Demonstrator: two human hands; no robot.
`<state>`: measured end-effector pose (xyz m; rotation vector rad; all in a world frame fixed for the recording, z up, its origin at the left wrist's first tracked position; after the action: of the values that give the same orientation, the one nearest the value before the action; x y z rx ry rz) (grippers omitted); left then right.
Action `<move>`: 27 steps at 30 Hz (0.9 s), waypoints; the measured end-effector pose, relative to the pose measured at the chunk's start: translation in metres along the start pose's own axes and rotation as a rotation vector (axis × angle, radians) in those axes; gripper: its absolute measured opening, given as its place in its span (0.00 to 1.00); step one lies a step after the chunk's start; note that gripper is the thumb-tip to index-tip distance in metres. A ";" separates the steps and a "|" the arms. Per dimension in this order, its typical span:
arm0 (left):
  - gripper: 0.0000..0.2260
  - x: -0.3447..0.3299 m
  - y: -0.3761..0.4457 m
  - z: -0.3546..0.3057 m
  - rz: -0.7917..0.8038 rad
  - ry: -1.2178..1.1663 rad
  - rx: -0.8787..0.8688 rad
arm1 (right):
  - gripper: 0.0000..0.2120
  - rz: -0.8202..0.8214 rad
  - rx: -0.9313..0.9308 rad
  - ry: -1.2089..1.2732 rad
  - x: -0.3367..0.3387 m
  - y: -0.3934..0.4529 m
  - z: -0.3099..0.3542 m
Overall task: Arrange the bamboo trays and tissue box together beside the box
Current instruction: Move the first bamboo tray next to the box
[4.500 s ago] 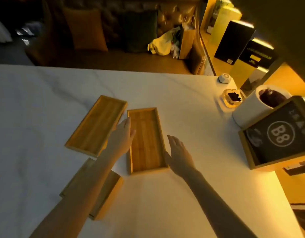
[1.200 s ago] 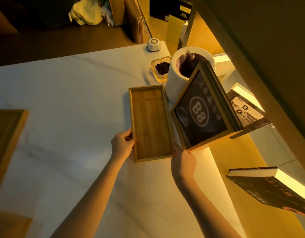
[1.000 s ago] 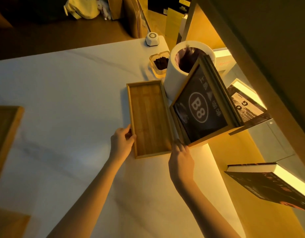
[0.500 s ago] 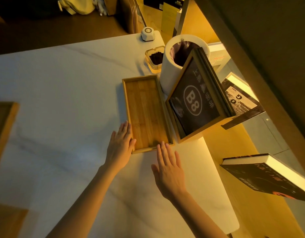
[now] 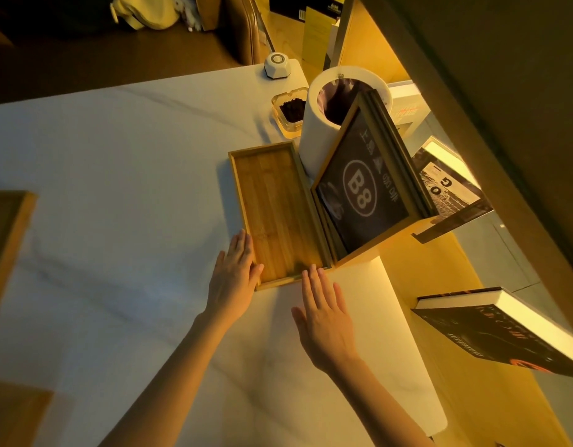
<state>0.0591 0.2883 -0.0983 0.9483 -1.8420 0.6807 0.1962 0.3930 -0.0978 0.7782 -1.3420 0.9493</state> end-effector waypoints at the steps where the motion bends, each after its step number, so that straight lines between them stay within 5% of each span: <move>1: 0.26 0.000 0.000 0.000 -0.004 0.002 0.002 | 0.29 0.005 0.001 0.000 0.001 0.000 -0.001; 27: 0.26 0.000 0.003 -0.003 0.034 0.029 0.012 | 0.27 0.055 0.004 0.116 0.013 0.008 0.005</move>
<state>0.0574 0.2922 -0.0971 0.9121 -1.8346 0.7233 0.1864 0.3934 -0.0845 0.6814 -1.2668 1.0255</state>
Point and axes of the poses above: each hand's wrist, its own y-axis towards the middle knuckle, its own x-axis out of the back of the hand, z = x × y, the point moved 3 cm from there along y, towards the middle knuckle, and after that the axes turned 11 degrees about -z, right-handed, at the moved point
